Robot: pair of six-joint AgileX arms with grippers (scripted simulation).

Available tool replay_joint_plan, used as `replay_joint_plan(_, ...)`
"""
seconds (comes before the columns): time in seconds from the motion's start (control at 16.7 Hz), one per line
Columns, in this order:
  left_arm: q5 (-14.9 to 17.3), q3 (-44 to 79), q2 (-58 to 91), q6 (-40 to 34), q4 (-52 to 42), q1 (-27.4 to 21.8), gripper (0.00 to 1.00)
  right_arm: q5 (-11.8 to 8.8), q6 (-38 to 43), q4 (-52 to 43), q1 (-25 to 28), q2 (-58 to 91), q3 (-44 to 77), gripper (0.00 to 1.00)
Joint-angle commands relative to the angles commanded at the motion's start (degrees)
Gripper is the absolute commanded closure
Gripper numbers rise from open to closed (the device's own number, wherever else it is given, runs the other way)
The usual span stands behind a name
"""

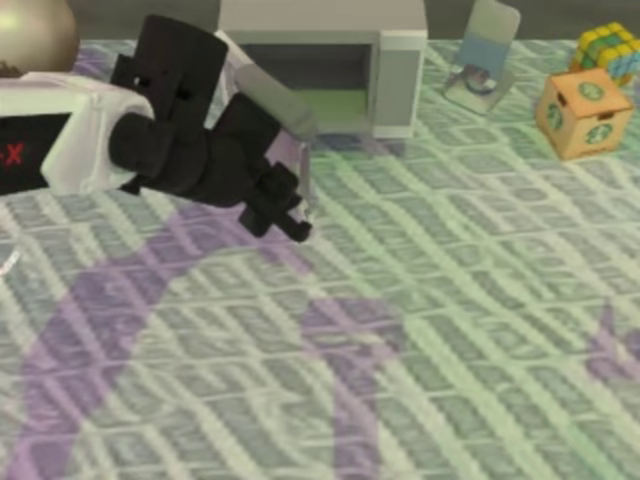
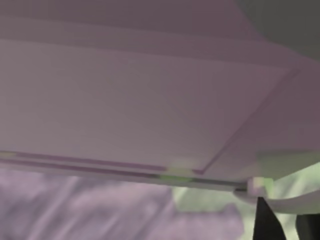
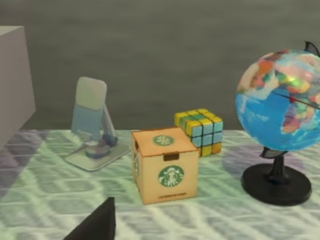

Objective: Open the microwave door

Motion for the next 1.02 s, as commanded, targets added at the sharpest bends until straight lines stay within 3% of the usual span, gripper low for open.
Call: replay_joint_plan(1.02,2.8,-0.3,-0.4,4.0,-1.5,1.7,1.00,0.0,0.0,0.0,0.0,0.0,0.0,0.00)
